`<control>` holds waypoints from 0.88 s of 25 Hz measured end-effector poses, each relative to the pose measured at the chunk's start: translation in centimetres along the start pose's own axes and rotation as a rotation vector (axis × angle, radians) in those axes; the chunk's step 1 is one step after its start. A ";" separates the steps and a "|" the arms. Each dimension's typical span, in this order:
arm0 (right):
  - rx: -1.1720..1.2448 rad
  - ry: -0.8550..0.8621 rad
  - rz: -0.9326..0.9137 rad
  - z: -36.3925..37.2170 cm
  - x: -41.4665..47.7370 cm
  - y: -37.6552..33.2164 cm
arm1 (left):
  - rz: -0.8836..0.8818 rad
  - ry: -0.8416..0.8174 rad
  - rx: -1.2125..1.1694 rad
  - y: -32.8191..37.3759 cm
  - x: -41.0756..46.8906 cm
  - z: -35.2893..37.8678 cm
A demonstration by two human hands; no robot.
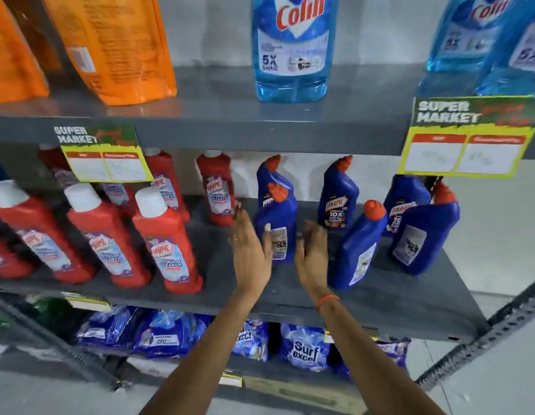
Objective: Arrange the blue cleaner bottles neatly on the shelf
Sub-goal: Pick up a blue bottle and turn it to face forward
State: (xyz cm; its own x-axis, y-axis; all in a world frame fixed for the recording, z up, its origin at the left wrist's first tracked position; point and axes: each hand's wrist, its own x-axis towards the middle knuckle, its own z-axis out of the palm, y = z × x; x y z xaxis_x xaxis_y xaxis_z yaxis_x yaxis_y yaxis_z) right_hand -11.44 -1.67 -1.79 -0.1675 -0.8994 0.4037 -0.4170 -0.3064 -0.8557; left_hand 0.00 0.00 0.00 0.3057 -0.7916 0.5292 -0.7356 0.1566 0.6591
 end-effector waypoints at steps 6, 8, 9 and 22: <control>-0.071 -0.317 0.300 2.8 0.5 3.6 | -0.149 -0.214 -0.313 -4.5 2.0 1.5; -0.073 -0.365 0.329 3.1 1.1 3.8 | -0.193 -0.261 -0.454 -5.1 3.1 1.6; -0.053 -0.378 0.342 3.2 1.4 4.0 | -0.213 -0.265 -0.499 -5.3 3.4 1.8; 0.148 -0.204 0.137 3.3 -0.4 1.7 | -0.256 -0.113 -0.415 1.3 5.3 1.6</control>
State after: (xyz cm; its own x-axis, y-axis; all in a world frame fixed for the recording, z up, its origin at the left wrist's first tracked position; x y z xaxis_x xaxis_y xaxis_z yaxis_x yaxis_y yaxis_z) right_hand -9.15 -2.84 -4.49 -0.0243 -0.9751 0.2203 -0.2657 -0.2061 -0.9418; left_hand -0.31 -4.98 2.84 0.3612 -0.8906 0.2764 -0.3354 0.1525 0.9296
